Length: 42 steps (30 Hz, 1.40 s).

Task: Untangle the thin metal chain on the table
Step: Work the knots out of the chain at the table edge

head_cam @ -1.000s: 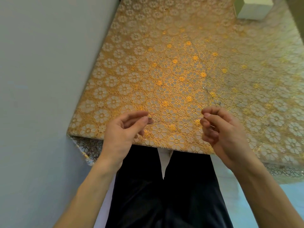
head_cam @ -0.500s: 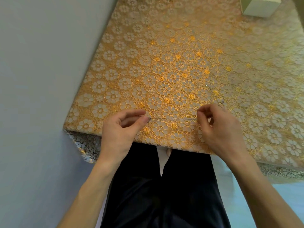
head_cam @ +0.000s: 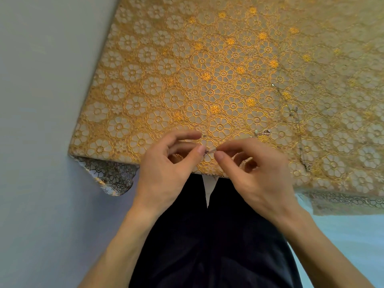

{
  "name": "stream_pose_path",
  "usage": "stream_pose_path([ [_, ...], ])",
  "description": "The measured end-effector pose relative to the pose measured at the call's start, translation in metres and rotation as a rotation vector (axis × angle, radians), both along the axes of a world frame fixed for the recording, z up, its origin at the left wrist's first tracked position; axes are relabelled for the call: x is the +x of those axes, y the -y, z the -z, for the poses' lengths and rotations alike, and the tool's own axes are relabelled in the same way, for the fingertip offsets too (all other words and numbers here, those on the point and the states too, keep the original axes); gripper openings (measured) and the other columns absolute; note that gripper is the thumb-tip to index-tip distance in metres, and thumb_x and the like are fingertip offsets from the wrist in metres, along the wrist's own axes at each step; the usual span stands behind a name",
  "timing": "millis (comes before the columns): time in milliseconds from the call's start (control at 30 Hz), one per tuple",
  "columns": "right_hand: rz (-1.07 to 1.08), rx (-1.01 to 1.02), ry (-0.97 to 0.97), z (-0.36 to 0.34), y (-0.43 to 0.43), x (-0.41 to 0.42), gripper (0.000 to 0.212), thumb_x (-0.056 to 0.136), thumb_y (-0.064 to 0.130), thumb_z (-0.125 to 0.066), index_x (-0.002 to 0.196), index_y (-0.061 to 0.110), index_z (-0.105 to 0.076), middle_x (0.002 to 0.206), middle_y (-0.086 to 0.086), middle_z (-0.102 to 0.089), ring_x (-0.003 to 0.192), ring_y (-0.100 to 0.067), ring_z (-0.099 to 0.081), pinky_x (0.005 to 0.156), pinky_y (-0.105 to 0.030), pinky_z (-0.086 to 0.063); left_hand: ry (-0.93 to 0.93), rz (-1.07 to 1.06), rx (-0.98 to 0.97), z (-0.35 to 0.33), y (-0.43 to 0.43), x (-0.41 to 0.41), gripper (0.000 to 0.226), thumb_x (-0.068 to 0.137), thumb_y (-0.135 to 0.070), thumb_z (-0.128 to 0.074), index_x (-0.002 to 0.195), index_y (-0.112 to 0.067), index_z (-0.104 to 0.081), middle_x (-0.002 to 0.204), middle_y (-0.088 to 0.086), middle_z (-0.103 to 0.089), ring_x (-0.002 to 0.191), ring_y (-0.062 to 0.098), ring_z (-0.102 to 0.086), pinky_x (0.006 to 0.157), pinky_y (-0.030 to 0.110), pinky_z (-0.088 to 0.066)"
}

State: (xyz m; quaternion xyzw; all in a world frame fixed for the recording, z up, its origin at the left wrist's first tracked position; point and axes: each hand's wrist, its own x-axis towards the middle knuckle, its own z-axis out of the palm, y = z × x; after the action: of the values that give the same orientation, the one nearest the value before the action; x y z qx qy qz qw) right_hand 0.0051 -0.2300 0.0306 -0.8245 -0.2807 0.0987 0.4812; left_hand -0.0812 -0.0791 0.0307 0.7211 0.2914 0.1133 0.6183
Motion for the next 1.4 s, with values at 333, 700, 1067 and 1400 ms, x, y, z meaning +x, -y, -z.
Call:
stream_pose_path([
  [333, 0.117, 0.127, -0.699, 0.0, -0.011, -0.011, 0.017, 0.09, 0.013, -0.072, 0.077, 0.022, -0.076, 0.06, 0.009, -0.067, 0.045, -0.004, -0.051, 0.042, -0.013, -0.038, 0.019, -0.013, 0.107, 0.005, 0.009, -0.004, 0.022, 0.087, -0.02, -0.078, 0.104, -0.032, -0.07, 0.087, -0.018, -0.077, 0.076, -0.001, -0.067, 0.063, 0.027, -0.044],
  [700, 0.137, 0.164, -0.875, 0.004, -0.008, -0.026, 0.011, 0.092, 0.009, -0.066, 0.084, 0.014, -0.071, 0.067, 0.005, -0.064, 0.048, -0.009, -0.054, 0.035, -0.019, -0.038, 0.017, -0.083, 0.299, 0.011, 0.028, -0.029, 0.029, 0.084, -0.018, -0.08, 0.109, -0.025, -0.068, 0.092, -0.021, -0.076, 0.105, -0.004, -0.066, 0.095, 0.01, -0.039],
  [1067, -0.039, -0.043, -0.298, 0.016, 0.003, -0.03, 0.003, 0.092, 0.025, -0.06, 0.089, 0.027, -0.06, 0.078, 0.012, -0.062, 0.064, -0.022, -0.065, 0.058, -0.037, -0.052, -0.079, 0.046, 0.342, 0.008, 0.025, -0.032, 0.013, 0.085, -0.032, -0.07, 0.095, -0.03, -0.078, 0.093, -0.019, -0.073, 0.097, 0.004, -0.066, 0.085, 0.021, -0.049],
  [1400, -0.104, -0.14, -0.036, 0.02, 0.008, -0.028, 0.001, 0.09, 0.028, -0.059, 0.09, 0.028, -0.057, 0.079, 0.02, -0.055, 0.071, 0.002, -0.053, 0.064, -0.012, -0.038, -0.047, 0.104, 0.52, 0.009, 0.023, -0.027, 0.003, 0.083, -0.025, -0.072, 0.082, -0.023, -0.074, 0.086, -0.012, -0.07, 0.084, 0.007, -0.064, 0.08, 0.028, -0.051],
])
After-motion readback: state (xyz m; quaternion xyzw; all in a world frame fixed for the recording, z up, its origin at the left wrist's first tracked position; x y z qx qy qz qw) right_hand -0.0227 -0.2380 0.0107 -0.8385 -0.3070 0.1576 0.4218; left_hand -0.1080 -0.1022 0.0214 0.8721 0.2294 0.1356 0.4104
